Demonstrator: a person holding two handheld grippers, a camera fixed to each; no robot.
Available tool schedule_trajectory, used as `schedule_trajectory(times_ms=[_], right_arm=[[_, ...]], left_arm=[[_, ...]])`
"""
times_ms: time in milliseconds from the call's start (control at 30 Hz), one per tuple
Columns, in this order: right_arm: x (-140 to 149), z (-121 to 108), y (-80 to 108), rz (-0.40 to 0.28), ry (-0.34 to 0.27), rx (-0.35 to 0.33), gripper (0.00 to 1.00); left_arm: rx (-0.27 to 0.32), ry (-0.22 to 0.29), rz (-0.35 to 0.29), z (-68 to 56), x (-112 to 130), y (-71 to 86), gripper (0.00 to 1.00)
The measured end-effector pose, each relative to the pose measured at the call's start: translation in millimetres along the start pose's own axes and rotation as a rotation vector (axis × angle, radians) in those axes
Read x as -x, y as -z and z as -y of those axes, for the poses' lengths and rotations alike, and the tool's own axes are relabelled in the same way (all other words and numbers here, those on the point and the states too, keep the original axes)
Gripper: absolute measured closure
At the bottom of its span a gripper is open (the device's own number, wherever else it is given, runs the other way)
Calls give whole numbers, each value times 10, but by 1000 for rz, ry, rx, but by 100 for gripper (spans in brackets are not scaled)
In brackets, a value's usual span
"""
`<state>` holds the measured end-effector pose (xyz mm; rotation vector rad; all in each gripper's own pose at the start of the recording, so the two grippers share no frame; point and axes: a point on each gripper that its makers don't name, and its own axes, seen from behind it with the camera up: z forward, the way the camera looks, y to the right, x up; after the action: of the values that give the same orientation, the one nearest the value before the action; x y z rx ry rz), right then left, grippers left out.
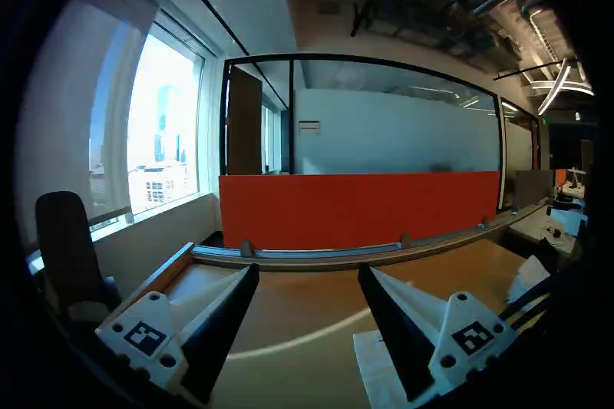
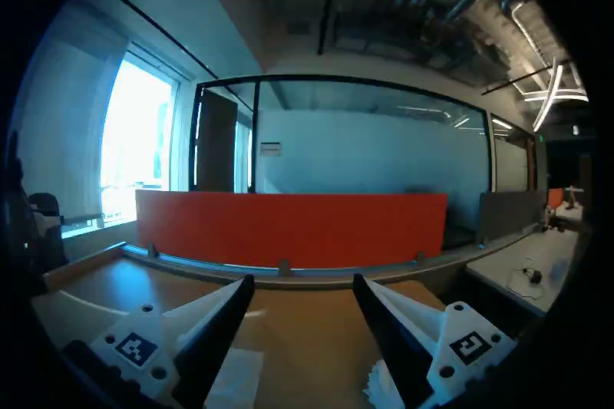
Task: Fold towel
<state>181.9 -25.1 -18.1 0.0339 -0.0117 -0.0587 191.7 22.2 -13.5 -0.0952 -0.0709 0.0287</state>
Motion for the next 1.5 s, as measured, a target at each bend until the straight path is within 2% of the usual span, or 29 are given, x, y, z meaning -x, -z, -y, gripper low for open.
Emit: schedule_trajectory(times_ms=[367,600,767,967,1167,1500], right_arm=[[11,324,2,71,88,-155,0],[155,533,40,149,134,-267,0],[293,646,73,206,191,-335,0],[469,783,139,265,232,-406,0],[682,873,190,321,249,-449,0],[1048,977,244,379,238,-469,0]], left_arm=[[152,-42,77,-306,92,10,4],[253,-48,139,-487,230,42,4],[307,-78,184,-558,369,55,4],[350,-121,211,-647,504,78,4],[404,-145,251,-771,719,101,4],[442,-179,317,-903,1229,153,4]])
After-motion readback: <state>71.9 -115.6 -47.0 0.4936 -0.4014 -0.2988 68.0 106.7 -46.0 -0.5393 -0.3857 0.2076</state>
